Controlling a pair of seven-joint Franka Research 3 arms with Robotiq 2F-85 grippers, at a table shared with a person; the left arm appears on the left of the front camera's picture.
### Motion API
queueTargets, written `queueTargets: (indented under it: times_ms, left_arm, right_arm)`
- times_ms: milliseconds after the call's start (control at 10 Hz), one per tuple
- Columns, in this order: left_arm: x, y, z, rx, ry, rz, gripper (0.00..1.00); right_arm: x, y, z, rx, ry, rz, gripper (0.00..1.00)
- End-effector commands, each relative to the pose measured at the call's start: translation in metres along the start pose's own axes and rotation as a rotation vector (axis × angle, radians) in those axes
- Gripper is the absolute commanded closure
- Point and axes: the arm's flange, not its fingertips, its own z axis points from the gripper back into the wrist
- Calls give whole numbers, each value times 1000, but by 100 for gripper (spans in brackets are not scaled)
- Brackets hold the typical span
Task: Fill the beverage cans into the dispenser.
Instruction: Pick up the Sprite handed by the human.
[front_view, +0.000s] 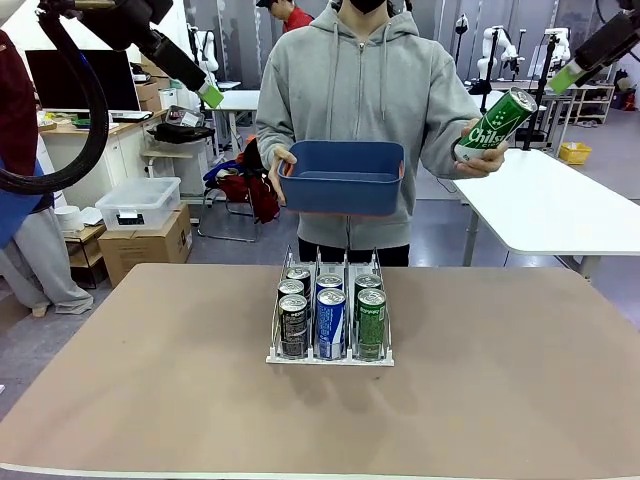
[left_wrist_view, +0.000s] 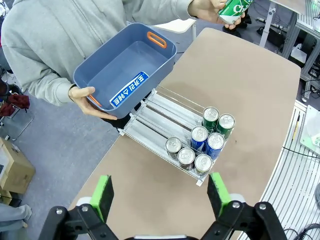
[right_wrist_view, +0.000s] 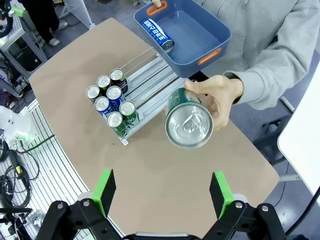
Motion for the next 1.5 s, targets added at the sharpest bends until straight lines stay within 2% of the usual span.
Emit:
queueTargets:
  times_ms: [0,500,1400]
  left_arm:
    - [-1,2,-1,7,-7,-3,0]
    - [-1,2,-1,7,-7,-3,0]
    - [-1,2,-1,7,-7,-3,0]
  right_arm:
    - [13,-5,-9,-5,-39,15,0]
    - [25,-18,-42,-4,-39,29,0]
    - [25,-47,-81,151,17,-13,0]
